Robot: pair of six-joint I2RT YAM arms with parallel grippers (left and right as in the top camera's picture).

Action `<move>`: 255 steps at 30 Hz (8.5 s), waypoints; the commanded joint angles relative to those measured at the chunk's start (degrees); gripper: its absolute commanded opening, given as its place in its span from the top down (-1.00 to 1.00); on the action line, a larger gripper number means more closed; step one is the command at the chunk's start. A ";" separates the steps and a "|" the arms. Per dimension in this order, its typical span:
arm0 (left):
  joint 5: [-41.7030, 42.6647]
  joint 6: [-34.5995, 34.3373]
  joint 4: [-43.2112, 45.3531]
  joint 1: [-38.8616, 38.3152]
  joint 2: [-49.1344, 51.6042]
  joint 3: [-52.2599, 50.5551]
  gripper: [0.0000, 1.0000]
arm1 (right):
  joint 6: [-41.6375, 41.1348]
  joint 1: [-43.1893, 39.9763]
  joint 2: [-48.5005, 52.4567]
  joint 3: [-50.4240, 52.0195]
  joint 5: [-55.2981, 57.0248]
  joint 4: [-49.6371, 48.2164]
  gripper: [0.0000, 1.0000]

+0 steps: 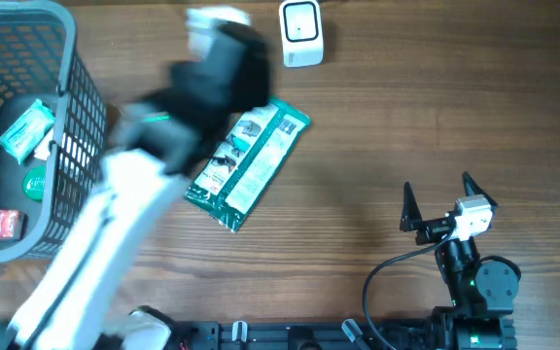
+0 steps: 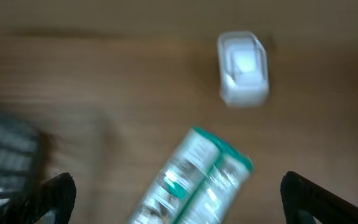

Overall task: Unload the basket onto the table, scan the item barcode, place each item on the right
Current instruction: 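Lift the green plaster pack out and lay it on the table, then grasp the green-lid jar in the basket and place it on the table, then take the white Hansaplast box from the basket and set it on the table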

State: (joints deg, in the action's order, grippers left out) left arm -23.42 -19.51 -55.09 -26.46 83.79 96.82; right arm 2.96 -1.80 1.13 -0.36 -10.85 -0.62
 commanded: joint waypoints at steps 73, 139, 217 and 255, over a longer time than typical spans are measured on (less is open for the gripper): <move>31.85 -14.40 -11.52 4.35 10.21 13.14 -0.03 | 0.72 0.35 -0.11 0.07 0.55 -0.15 -0.99; 22.25 -18.91 -24.28 53.20 39.78 15.19 -1.00 | 0.72 0.35 -0.11 0.07 0.55 -0.15 -0.99; 25.33 20.92 10.78 -14.53 17.84 -34.97 -0.12 | 0.70 0.35 -0.11 0.07 0.55 -0.15 -0.99; 18.88 -48.72 15.87 57.86 18.56 -8.83 -1.00 | 0.72 0.35 -0.11 0.07 0.55 -0.15 -1.00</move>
State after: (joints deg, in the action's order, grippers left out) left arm -5.34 -63.02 -42.06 31.20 97.34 88.23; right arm 3.14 -1.65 1.13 -0.36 -10.83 -0.60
